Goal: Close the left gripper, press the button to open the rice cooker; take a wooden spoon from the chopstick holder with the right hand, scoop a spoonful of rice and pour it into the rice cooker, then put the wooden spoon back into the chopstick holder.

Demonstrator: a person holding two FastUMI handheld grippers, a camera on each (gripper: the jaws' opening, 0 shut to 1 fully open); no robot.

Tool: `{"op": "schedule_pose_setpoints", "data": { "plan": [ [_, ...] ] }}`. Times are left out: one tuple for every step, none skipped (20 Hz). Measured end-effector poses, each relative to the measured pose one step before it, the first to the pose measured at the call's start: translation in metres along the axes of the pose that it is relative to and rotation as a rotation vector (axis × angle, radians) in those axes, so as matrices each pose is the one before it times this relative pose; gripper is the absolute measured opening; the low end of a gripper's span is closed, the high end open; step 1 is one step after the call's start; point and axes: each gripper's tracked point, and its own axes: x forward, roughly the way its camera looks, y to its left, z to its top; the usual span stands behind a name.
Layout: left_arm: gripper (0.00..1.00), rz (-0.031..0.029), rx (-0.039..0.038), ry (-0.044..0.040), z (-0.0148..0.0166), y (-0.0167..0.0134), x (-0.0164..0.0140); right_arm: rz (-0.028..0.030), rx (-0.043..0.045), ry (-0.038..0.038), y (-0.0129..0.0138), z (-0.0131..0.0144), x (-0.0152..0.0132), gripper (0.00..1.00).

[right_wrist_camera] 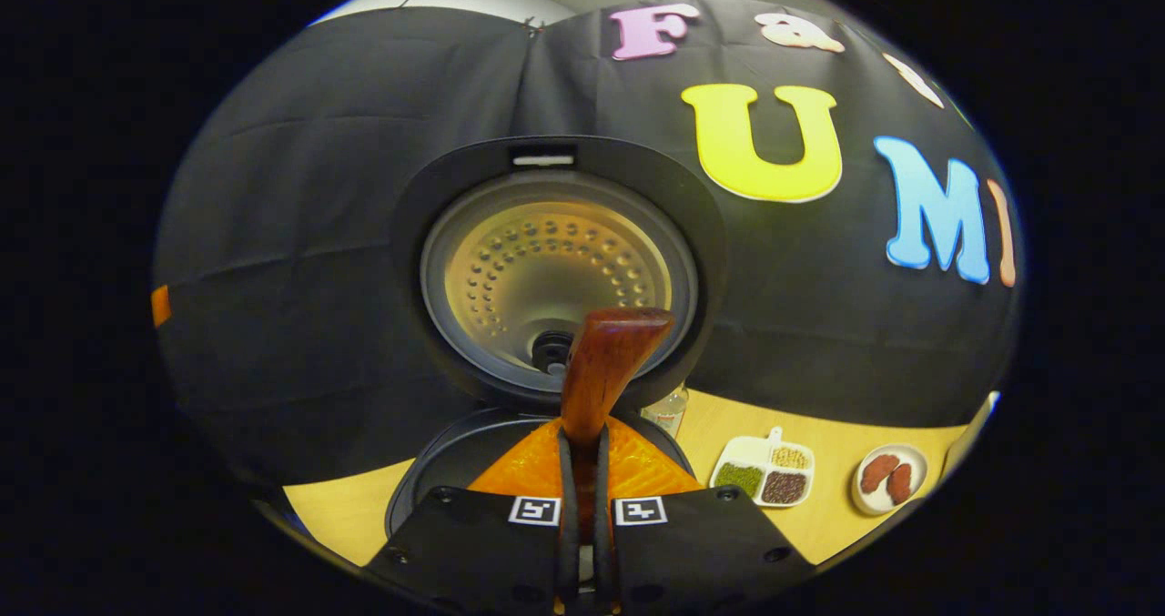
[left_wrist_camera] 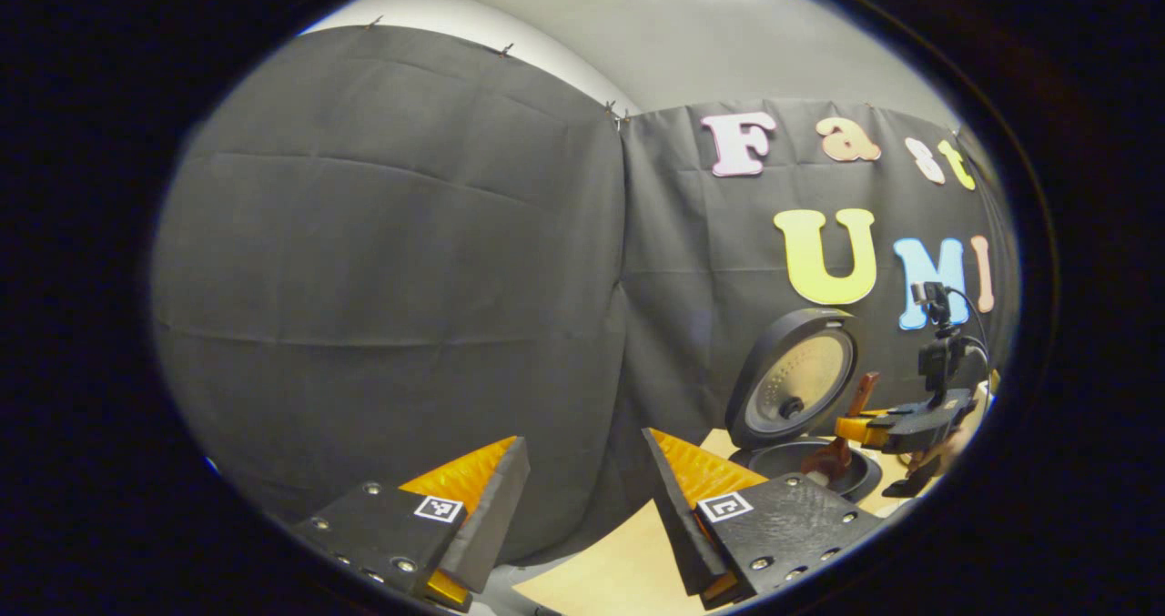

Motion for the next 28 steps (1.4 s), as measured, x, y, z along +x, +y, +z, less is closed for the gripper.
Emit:
{"op": "schedule_pose_setpoints", "data": {
  "plan": [
    [0.77,-0.00225,-0.00139,-0.00121,0.00066,-0.00035,-0.0002,0.00106,-0.04392,-0.01237,0.00189,0.00392,-0.00073,0.08],
    [0.77,-0.00222,-0.00142,-0.00179,0.00051,-0.00102,0.00091,0.00226,-0.04209,-0.01149,0.00215,0.00194,-0.00099,0.08],
    [0.77,-0.00067,0.00043,-0.00146,-0.00011,-0.00204,0.00085,0.00267,-0.0403,-0.00841,0.00177,0.00307,-0.00065,0.08],
    [0.77,0.00131,0.00254,-0.00145,0.00025,-0.00072,0.00089,0.00016,-0.04338,-0.004,0.0022,0.00158,-0.00057,0.08],
    [0.77,0.00177,0.0001,0.00118,-0.00179,0.00058,0.00136,-0.00338,-0.0476,-0.00608,0.00015,0.00204,-0.0012,0.08],
    [0.77,-0.00159,-0.00347,0.00331,-0.00072,-0.00093,0.00048,-0.00476,-0.05106,-0.00958,0.00011,0.0024,-0.00113,0.08],
    [0.77,-0.00022,-0.00319,0.00314,-0.00128,-0.00083,0.00017,-0.00548,-0.05414,-0.01048,-0.00087,0.00083,-0.00113,0.08],
    [0.77,0.00068,-0.00079,0.00021,0.00002,0.0008,0.00013,-0.00338,-0.05515,-0.0098,0.00119,0.00117,-0.00264,0.08],
    [0.77,0.00158,0.00168,-0.0008,-0.00009,0.00021,0.00011,-0.00312,-0.05346,-0.01083,-0.00021,0.00145,-0.00022,0.08],
    [0.77,0.00043,0.00264,-0.00167,0.00057,-0.00006,0.00038,-0.0041,-0.04498,-0.01108,0.00158,0.00124,0.0004,0.08],
    [0.77,0.0005,0.00314,-0.00222,0.00037,-0.00053,0.001,-0.00578,-0.03327,-0.00857,-0.0003,0.00099,-0.00051,0.07],
    [0.77,-0.00015,0.00274,-0.00048,0.00053,-0.00099,0.00104,-0.00387,-0.0168,-0.00633,0.00012,0.00471,-0.0012,0.08],
    [0.77,-0.00075,0.00079,0.00036,-0.00016,-0.00017,0.001,0.00203,0.00466,-0.00047,-0.00034,0.00061,-0.00189,0.05],
    [0.77,-0.0024,-0.001,-0.00122,0.00123,-0.00204,0.00054,0.00865,0.02067,0.00564,0.00149,-0.00141,-0.00055,0.05],
    [0.77,-0.00363,-0.00166,-0.00221,0.00057,-0.00247,0.00067,0.00748,0.03359,0.00918,-0.00128,-0.00191,-0.0008,0.08],
    [0.77,-0.00455,-0.00032,-0.00266,0.00141,-0.00221,0.00056,0.00313,0.04441,0.0116,-0.00232,-0.00234,-0.00149,0.08],
    [0.77,-0.00531,0.00185,-0.00319,0.00098,-0.00136,-0.00033,0.00487,0.06324,0.01283,-0.00432,-0.00224,-0.00204,0.08],
    [0.77,-0.00603,0.00278,-0.00319,0.00189,-0.00254,0.00074,0.00868,0.07874,0.01593,-0.00214,-0.00172,-0.00237,0.05],
    [0.77,-0.00682,0.00254,-0.00155,0.00092,-0.00392,0.0015,0.00668,0.07612,0.01657,-0.00435,-0.00077,-0.00192,0.05],
    [0.77,-0.00613,0.00094,-0.00101,0.00128,-0.00309,0.00111,0.00207,0.06279,0.01079,-0.00482,-0.00021,-0.00269,0.05],
    [0.77,-0.00766,-0.0013,-0.00296,0.00175,-0.00393,0.00205,-0.00366,0.04526,0.00403,-0.00525,0.00073,-0.00265,0.08],
    [0.77,-0.0097,-0.00178,-0.00278,0.00287,-0.00461,0.00197,-0.00351,0.03399,-0.00208,-0.00542,0.00131,-0.00265,0.08],
    [0.77,-0.01073,0.00094,-0.00388,0.00237,-0.00482,0.00142,-0.00378,0.03204,-0.00431,-0.00625,0.00219,-0.0038,0.05],
    [0.77,-0.01157,0.0046,-0.00437,0.003,-0.00502,0.00207,-0.00544,0.03621,-0.00499,-0.00529,0.00278,-0.00669,0.08],
    [0.77,-0.01026,0.00548,-0.0046,0.00177,-0.00471,0.00294,-0.00343,0.03862,-0.00445,-0.00533,0.003,-0.00419,0.08],
    [0.77,-0.01163,0.00157,-0.00567,0.00293,-0.00556,0.00364,-0.00476,0.03723,-0.00416,-0.00431,0.00047,-0.00236,0.11],
    [0.77,-0.01436,-0.00379,-0.00656,0.00341,-0.0071,0.00406,-0.00576,0.03122,-0.00279,-0.0052,0.00226,-0.00424,0.08],
    [0.77,-0.01415,-0.00488,-0.00553,0.00321,-0.00527,0.00247,-0.01029,0.02802,-0.00416,-0.00525,0.00308,-0.00365,0.08]
  ]
}}
